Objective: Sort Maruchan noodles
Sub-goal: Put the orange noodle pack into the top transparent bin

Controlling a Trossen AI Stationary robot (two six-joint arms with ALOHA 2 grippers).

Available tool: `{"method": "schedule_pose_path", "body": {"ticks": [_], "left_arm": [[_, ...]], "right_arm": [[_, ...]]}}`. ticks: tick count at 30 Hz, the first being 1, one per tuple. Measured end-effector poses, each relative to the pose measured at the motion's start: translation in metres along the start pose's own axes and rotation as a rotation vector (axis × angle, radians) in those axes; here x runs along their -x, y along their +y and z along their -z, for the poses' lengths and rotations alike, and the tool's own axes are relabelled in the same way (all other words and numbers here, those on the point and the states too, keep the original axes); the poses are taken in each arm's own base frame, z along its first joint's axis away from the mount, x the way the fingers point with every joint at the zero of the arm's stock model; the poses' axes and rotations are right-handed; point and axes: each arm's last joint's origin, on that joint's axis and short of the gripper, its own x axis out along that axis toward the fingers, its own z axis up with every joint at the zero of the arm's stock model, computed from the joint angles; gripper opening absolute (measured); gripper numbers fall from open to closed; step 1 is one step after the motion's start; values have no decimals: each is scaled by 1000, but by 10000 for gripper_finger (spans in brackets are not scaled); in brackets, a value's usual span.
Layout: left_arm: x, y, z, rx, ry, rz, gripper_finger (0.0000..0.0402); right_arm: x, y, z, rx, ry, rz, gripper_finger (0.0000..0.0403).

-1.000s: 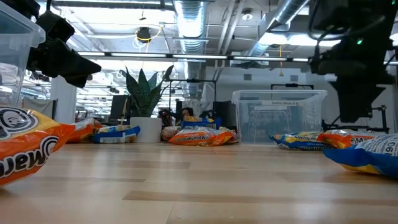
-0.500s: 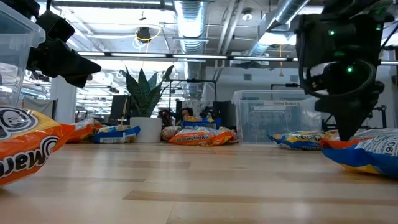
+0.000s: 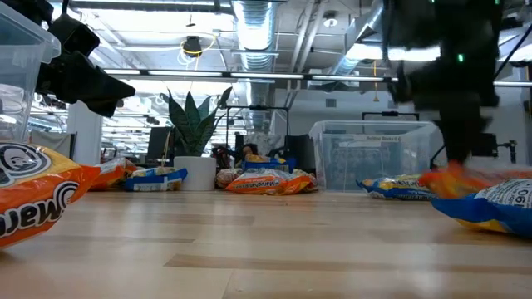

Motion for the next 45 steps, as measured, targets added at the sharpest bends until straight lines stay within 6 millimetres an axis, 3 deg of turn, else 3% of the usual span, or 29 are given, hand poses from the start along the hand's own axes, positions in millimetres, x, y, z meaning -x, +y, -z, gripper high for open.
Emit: {"method": "schedule_pose_path", "body": {"ticks": [6,11,14,18,22,27,31,38,45], "left_arm": [[0,0,0,0,0,0,0],[0,0,0,0,0,0,0],[0,0,0,0,0,0,0],[0,0,0,0,0,0,0],[0,0,0,0,0,0,0],[0,0,0,0,0,0,0],[0,0,0,0,0,0,0],[0,0,0,0,0,0,0],[0,0,0,0,0,0,0]], "right_arm": [[54,7,-14,79,-138,-168,6],[100,5,-33,142,-368,-331,6],[122,-8,-48,148,-515,-332,6],[139,-39,-71,80,-676,-191,6],[140,-79,-95,-40,-736,-44,6],[127,-126,-122,-166,-702,97,6],[111,-150,-138,-214,-633,184,6],[81,-159,-156,-137,-499,261,7],[59,-148,-166,2,-401,287,62]]}}
